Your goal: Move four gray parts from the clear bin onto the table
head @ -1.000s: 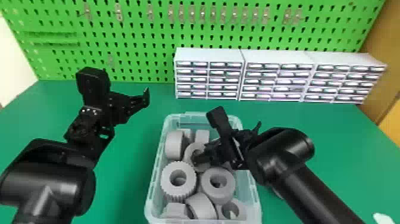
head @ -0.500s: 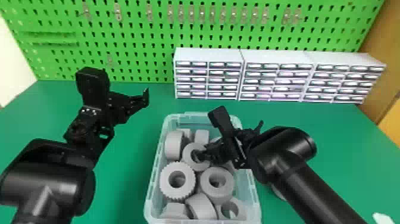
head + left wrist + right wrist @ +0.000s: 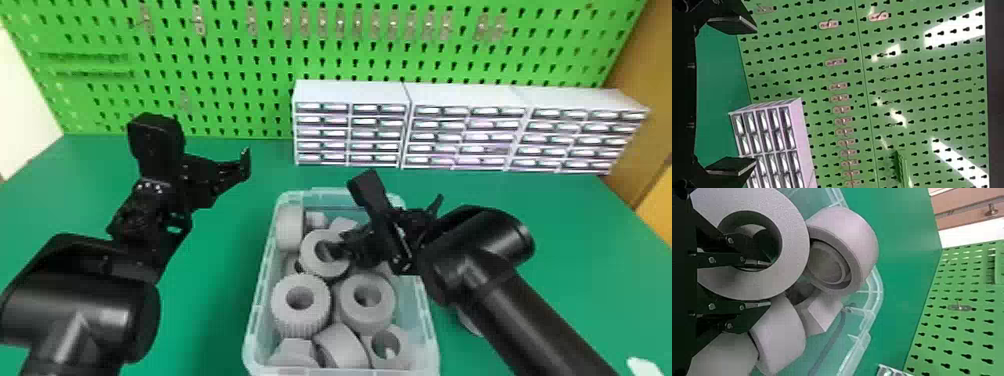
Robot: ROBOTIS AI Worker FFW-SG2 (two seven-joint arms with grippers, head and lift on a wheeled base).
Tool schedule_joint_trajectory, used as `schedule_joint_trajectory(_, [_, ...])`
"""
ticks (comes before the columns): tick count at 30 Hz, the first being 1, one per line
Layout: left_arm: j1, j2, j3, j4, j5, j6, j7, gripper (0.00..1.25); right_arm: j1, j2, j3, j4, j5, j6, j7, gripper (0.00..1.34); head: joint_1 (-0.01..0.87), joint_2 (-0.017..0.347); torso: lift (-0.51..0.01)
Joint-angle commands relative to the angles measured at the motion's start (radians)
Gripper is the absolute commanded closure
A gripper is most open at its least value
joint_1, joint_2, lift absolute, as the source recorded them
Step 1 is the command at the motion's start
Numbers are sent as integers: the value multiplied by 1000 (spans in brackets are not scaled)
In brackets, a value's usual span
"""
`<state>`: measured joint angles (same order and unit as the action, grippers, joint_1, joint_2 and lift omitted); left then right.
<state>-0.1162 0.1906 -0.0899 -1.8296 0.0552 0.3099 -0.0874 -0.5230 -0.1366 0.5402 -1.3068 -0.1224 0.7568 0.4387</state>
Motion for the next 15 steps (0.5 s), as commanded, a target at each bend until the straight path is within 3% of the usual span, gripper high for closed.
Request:
schedule_joint_trajectory(1, [3, 0, 2, 0, 0, 0, -2, 105, 3, -8, -34, -95, 67, 45, 0, 1127, 678, 34, -50])
schedule_joint_trajectory(15, [10, 0, 15, 0, 5, 0, -3, 105, 57, -31, -235, -377, 216, 223, -2, 1125, 678, 34, -50])
